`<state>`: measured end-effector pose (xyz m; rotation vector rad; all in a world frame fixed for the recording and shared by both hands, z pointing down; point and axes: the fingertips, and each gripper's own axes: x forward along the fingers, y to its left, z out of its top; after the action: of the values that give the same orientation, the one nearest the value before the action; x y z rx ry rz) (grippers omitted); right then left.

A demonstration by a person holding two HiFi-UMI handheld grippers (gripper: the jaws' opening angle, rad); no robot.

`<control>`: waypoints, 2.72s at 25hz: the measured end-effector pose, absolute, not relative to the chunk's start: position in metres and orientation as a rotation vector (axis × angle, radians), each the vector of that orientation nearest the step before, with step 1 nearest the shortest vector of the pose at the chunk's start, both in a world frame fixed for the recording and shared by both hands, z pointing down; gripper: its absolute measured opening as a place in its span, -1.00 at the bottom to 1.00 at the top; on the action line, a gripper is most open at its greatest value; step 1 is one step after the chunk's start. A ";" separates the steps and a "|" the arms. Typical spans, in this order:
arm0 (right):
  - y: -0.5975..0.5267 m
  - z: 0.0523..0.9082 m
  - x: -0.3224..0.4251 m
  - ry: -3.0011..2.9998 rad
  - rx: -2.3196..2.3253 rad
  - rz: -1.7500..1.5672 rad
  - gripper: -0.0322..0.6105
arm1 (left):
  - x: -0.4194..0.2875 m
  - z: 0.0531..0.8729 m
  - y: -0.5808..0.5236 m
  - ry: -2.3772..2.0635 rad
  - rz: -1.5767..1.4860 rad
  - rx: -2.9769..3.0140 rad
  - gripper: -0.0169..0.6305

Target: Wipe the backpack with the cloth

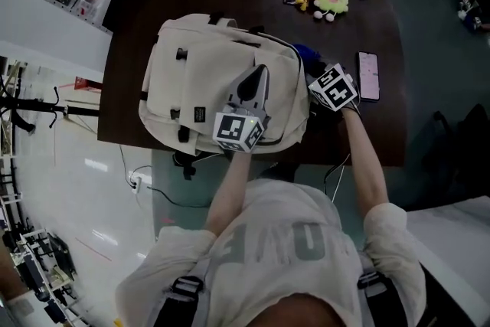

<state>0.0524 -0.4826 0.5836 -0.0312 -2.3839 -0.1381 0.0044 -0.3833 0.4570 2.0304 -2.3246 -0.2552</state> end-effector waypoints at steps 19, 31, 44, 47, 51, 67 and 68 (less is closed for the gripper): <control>-0.384 0.570 0.136 -2.321 0.125 -0.240 -0.77 | 0.032 0.438 -0.317 -2.251 -0.331 2.108 -0.93; -0.322 0.581 0.167 -2.286 0.156 -0.221 -0.77 | 0.050 0.448 -0.283 -2.197 -0.354 2.123 -0.93; -0.271 0.589 0.166 -2.328 0.097 -0.156 -0.77 | 0.064 0.441 -0.259 -2.204 -0.343 2.144 -0.93; -0.277 0.582 0.169 -2.355 0.125 -0.134 -0.77 | 0.061 0.436 -0.256 -2.222 -0.339 2.131 -0.93; -0.314 0.544 0.169 -2.439 0.217 -0.184 -0.77 | 0.044 0.422 -0.247 -2.279 -0.352 2.090 -0.93; -0.446 0.393 -0.002 -2.720 0.008 -0.458 -0.77 | -0.069 0.386 -0.308 -2.501 -0.262 1.906 -0.93; -0.454 0.391 -0.020 -2.725 -0.047 -0.455 -0.77 | -0.076 0.390 -0.316 -2.505 -0.237 1.895 -0.93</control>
<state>-0.0203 -0.4545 0.3912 -0.0467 -2.7250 -0.4550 -0.0764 -0.3158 0.3898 1.8947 -2.5046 -0.2372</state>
